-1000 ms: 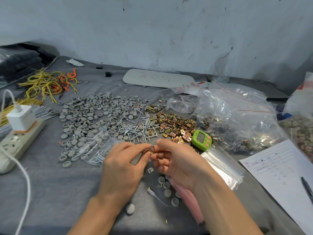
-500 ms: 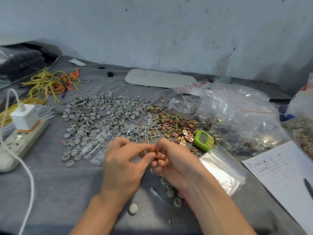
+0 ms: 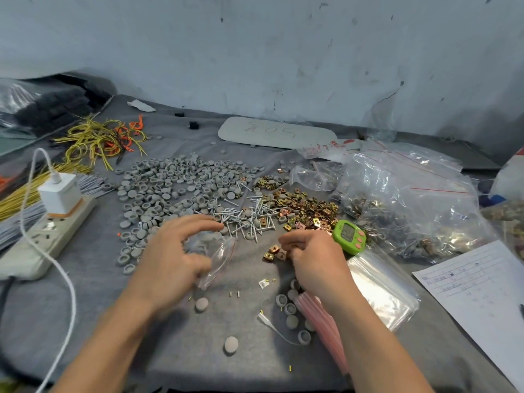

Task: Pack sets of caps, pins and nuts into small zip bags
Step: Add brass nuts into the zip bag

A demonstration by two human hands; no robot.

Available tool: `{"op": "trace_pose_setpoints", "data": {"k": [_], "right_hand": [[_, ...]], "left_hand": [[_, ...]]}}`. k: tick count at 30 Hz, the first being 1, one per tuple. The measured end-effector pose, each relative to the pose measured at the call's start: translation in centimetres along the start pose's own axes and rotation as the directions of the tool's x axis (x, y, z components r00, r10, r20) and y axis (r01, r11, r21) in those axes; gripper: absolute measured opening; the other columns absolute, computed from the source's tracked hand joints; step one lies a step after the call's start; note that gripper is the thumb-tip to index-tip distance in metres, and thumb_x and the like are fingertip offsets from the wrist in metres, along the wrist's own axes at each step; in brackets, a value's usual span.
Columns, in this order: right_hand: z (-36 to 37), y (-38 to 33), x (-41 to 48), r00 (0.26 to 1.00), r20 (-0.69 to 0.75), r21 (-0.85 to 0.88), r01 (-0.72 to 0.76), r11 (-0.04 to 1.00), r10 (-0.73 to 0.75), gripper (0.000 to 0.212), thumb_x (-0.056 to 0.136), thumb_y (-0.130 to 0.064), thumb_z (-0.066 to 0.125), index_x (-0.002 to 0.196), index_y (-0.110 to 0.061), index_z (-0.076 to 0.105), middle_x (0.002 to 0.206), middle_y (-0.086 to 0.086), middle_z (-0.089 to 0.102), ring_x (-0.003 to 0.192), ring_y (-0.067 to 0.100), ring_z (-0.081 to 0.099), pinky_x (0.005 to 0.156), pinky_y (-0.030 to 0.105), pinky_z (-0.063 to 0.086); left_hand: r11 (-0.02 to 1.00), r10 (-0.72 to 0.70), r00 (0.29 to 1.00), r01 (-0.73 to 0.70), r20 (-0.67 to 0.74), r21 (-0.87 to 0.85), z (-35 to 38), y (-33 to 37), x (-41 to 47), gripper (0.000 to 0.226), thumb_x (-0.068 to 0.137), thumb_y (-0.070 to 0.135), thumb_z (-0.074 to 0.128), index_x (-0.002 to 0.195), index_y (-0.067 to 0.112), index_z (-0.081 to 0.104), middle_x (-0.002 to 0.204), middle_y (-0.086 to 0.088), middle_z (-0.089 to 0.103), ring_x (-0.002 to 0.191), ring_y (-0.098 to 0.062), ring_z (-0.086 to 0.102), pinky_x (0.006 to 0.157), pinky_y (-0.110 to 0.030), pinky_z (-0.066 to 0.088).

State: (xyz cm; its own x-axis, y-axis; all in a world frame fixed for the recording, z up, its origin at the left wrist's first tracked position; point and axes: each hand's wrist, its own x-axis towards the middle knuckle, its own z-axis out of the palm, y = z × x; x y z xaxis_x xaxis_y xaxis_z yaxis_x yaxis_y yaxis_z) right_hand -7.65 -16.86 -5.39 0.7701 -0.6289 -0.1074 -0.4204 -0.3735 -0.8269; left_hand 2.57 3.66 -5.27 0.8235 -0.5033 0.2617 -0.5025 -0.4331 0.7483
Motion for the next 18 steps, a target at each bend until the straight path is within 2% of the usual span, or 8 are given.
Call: {"op": "trace_pose_setpoints", "data": {"k": [2, 4, 6, 8, 10, 13, 16, 18], "right_hand": [[-0.1, 0.2, 0.0, 0.999, -0.044, 0.002, 0.024, 1.0, -0.024, 0.038, 0.099, 0.002, 0.054, 0.114, -0.024, 0.076, 0.106, -0.008, 0.077, 0.099, 0.007, 0.071, 0.083, 0.017, 0.053], [-0.3, 0.2, -0.1, 0.989, -0.144, 0.083, 0.037, 0.996, -0.025, 0.03, 0.1, -0.006, 0.062, 0.113, -0.031, 0.074, 0.097, -0.013, 0.077, 0.086, 0.006, 0.074, 0.074, 0.023, 0.058], [-0.6, 0.1, -0.1, 0.966, -0.258, 0.213, 0.048, 0.976, 0.009, 0.022, 0.094, -0.012, 0.074, 0.103, -0.031, 0.077, 0.086, -0.012, 0.078, 0.075, 0.008, 0.076, 0.066, 0.028, 0.061], [-0.8, 0.0, -0.1, 0.953, -0.302, 0.312, 0.084, 0.946, 0.015, 0.015, 0.086, -0.014, 0.083, 0.09, -0.028, 0.08, 0.076, -0.009, 0.078, 0.068, 0.007, 0.075, 0.065, 0.028, 0.059], [-0.5, -0.3, -0.1, 0.961, -0.276, 0.351, 0.097, 0.931, 0.003, 0.014, 0.083, -0.013, 0.085, 0.08, -0.026, 0.081, 0.07, -0.007, 0.077, 0.063, 0.008, 0.073, 0.065, 0.029, 0.059], [0.9, -0.5, -0.3, 0.976, -0.215, 0.24, 0.085, 0.967, -0.032, 0.016, 0.085, -0.016, 0.083, 0.077, -0.03, 0.082, 0.068, -0.015, 0.075, 0.065, 0.003, 0.071, 0.068, 0.029, 0.06], [2.6, -0.9, -0.4, 0.986, -0.14, 0.071, 0.099, 0.993, -0.088, 0.016, 0.087, -0.023, 0.08, 0.076, -0.034, 0.081, 0.065, -0.026, 0.07, 0.066, -0.005, 0.067, 0.059, 0.016, 0.055], [3.5, -1.4, -0.3, 0.989, -0.073, 0.002, 0.127, 0.992, -0.127, 0.015, 0.088, -0.024, 0.079, 0.078, -0.034, 0.082, 0.064, -0.022, 0.07, 0.064, -0.007, 0.064, 0.047, 0.008, 0.043]], "left_hand": [[0.976, 0.034, 0.966, -0.087, 0.258, 0.199, -1.2, -0.3, 0.3, 0.089, 0.059, 0.014, 0.067, 0.138, 0.052, 0.053, 0.145, 0.038, 0.039, 0.129, 0.025, 0.027, 0.111, -0.016, 0.025], [0.916, -0.012, 0.891, -0.172, 0.454, 0.361, -1.4, -0.8, 0.7, 0.109, 0.067, 0.009, 0.062, 0.154, 0.057, 0.018, 0.164, 0.031, 0.012, 0.147, 0.014, 0.001, 0.122, -0.021, 0.004], [0.85, -0.066, 0.849, -0.227, 0.525, 0.475, -1.1, -1.4, 0.9, 0.117, 0.075, 0.011, 0.064, 0.154, 0.06, -0.008, 0.167, 0.025, -0.007, 0.142, 0.01, -0.019, 0.112, -0.017, -0.017], [0.796, -0.07, 0.864, -0.254, 0.499, 0.549, -0.4, -1.7, 1.0, 0.122, 0.077, 0.021, 0.072, 0.152, 0.059, -0.016, 0.169, 0.02, -0.006, 0.143, 0.006, -0.019, 0.109, -0.019, -0.02], [0.756, -0.031, 0.881, -0.288, 0.472, 0.587, 0.5, -1.8, 1.3, 0.129, 0.071, 0.028, 0.08, 0.154, 0.056, -0.015, 0.17, 0.018, 0.0, 0.154, -0.003, -0.01, 0.113, -0.025, -0.018], [0.778, 0.04, 0.898, -0.303, 0.438, 0.551, 1.2, -2.1, 2.0, 0.125, 0.063, 0.025, 0.078, 0.158, 0.051, 0.001, 0.168, 0.017, 0.014, 0.156, -0.007, 0.003, 0.121, -0.03, -0.013], [0.868, 0.157, 0.929, -0.291, 0.334, 0.403, 1.3, -2.5, 2.5, 0.098, 0.066, 0.032, 0.073, 0.152, 0.05, 0.028, 0.143, 0.026, 0.042, 0.139, -0.005, 0.037, 0.122, -0.028, 0.013], [0.913, 0.197, 0.942, -0.277, 0.271, 0.3, 1.5, -2.8, 2.4, 0.091, 0.063, 0.039, 0.073, 0.146, 0.05, 0.038, 0.129, 0.03, 0.046, 0.124, -0.002, 0.046, 0.114, -0.031, 0.034]]}}
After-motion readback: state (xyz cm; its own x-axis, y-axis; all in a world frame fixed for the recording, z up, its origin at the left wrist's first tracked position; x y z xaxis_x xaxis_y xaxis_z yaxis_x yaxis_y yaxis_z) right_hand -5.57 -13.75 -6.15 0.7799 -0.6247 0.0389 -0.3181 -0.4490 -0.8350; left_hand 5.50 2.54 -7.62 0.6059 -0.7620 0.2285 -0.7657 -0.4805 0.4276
